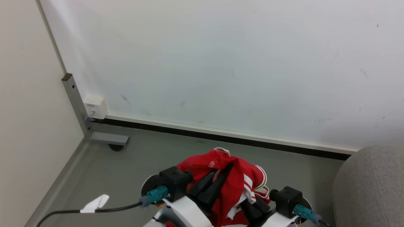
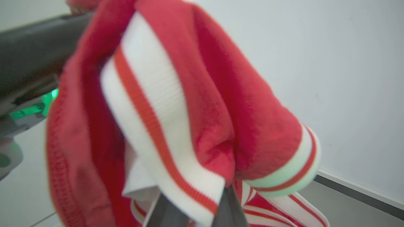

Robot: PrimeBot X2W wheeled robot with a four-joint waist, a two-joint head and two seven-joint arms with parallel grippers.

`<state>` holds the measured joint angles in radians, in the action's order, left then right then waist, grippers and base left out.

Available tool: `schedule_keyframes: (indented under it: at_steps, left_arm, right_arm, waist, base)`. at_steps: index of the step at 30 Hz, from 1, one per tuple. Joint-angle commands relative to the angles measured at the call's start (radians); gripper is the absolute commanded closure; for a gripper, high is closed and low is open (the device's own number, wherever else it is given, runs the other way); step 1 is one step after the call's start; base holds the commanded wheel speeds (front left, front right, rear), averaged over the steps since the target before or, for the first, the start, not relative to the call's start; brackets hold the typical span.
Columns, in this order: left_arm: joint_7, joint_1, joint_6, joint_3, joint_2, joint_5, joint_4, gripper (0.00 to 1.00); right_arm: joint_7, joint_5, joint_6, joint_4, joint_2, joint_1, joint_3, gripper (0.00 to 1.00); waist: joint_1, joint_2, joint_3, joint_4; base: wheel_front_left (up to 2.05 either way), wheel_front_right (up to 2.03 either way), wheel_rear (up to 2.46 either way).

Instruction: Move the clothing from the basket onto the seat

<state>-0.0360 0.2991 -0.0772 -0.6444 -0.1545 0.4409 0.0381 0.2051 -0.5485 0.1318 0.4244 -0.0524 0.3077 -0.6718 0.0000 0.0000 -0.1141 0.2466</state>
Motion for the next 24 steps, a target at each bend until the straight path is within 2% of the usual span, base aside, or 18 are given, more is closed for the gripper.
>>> schedule_keyframes:
  at_steps: [1, 8, 11, 12, 13, 14, 24]
  left_arm:
    - [-0.006, -0.011, 0.005, 0.010, -0.010, 0.002, 0.007, 1.00]
    - [-0.023, -0.020, 0.026, 0.033, -0.023, 0.010, 0.021, 1.00]
    - [-0.031, -0.025, 0.033, 0.034, -0.025, 0.009, 0.032, 0.64]
    - [-0.036, -0.026, 0.034, 0.034, -0.025, 0.008, 0.036, 0.40]
    - [-0.037, -0.027, 0.034, 0.034, -0.024, 0.008, 0.039, 0.04]
    - [-0.039, -0.027, 0.035, 0.032, -0.024, 0.006, 0.042, 0.00]
    - [-0.064, -0.050, 0.032, 0.021, -0.042, 0.004, 0.060, 0.00]
  right_arm:
    - [0.017, -0.011, -0.002, 0.009, 0.001, 0.015, -0.006, 1.00]
    - [0.042, -0.027, -0.002, 0.026, 0.001, 0.001, -0.003, 1.00]
    - [0.049, -0.029, -0.002, 0.018, -0.004, -0.014, 0.014, 1.00]
    - [0.052, -0.030, -0.002, 0.012, -0.007, -0.019, 0.022, 1.00]
    - [0.053, -0.033, -0.002, 0.008, -0.010, -0.023, 0.029, 1.00]
    - [0.053, -0.036, -0.002, 0.003, -0.016, -0.026, 0.038, 1.00]
    - [0.059, -0.055, -0.002, -0.065, -0.044, 0.007, 0.143, 1.00]
  waist:
    - [0.0000, 0.0000, -0.003, 0.002]
    - [0.0000, 0.0000, 0.005, -0.020]
    - [0.0000, 0.0000, 0.009, -0.033]
    - [0.0000, 0.0000, 0.011, -0.039]
    - [0.0000, 0.0000, 0.013, -0.045]
    - [0.0000, 0.0000, 0.015, -0.051]
    - [0.0000, 0.0000, 0.044, -0.157]
  base:
    - [0.00, 0.00, 0.00]
    - [0.00, 0.00, 0.00]
    - [0.00, 0.00, 0.00]
    - [0.00, 0.00, 0.00]
    - [0.00, 0.00, 0.00]
    - [0.00, 0.00, 0.00]
    - [0.00, 0.00, 0.00]
